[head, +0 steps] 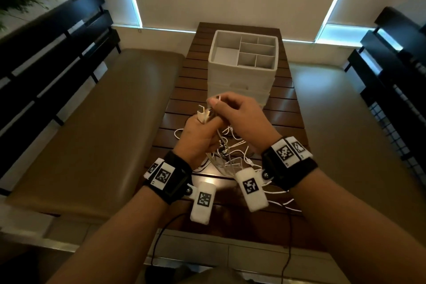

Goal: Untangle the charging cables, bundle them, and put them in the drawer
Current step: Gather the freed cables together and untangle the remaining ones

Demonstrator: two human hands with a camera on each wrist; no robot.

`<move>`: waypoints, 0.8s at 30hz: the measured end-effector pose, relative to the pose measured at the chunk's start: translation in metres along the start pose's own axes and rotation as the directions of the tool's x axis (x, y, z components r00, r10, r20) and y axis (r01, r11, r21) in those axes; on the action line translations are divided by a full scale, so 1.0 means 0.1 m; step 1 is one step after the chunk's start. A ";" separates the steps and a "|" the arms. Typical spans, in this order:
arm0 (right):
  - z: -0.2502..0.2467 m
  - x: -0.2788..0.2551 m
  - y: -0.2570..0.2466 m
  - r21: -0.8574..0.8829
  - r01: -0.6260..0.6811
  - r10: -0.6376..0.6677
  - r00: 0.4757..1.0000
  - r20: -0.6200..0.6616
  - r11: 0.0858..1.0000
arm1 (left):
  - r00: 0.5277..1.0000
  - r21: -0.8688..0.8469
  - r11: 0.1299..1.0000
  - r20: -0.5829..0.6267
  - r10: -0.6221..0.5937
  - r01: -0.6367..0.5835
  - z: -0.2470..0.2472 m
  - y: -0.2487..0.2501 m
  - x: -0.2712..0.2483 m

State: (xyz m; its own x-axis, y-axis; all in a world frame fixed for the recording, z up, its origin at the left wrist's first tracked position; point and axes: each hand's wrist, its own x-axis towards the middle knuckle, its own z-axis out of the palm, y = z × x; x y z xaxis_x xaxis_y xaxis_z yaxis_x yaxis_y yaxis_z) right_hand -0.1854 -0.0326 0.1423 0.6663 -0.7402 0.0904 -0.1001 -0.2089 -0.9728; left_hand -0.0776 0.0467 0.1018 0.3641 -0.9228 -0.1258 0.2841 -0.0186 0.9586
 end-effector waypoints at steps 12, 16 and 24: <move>0.23 -0.10 0.03 -0.102 0.088 -0.089 0.996 -0.006 0.991 | 0.964 0.060 0.980 -0.177 0.196 -0.189 -0.01 -0.04 -0.05; 0.02 -0.08 0.00 -0.114 0.139 -0.132 0.989 0.064 0.984 | 0.959 0.094 0.971 -0.160 0.234 -0.221 0.06 0.10 -0.15; 0.00 -0.14 -0.16 -0.404 0.444 -0.384 0.896 0.225 0.800 | 0.981 0.108 0.978 -0.066 0.184 -0.177 0.05 0.14 -0.14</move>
State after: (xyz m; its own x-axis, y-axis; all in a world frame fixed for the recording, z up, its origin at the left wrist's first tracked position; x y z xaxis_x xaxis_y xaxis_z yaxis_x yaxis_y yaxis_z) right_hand -0.1937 -0.0188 0.1569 0.8017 -0.4386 0.4061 -0.0826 -0.7542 -0.6514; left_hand -0.0828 0.0578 0.1182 0.4683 -0.8828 0.0366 0.1180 0.1035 0.9876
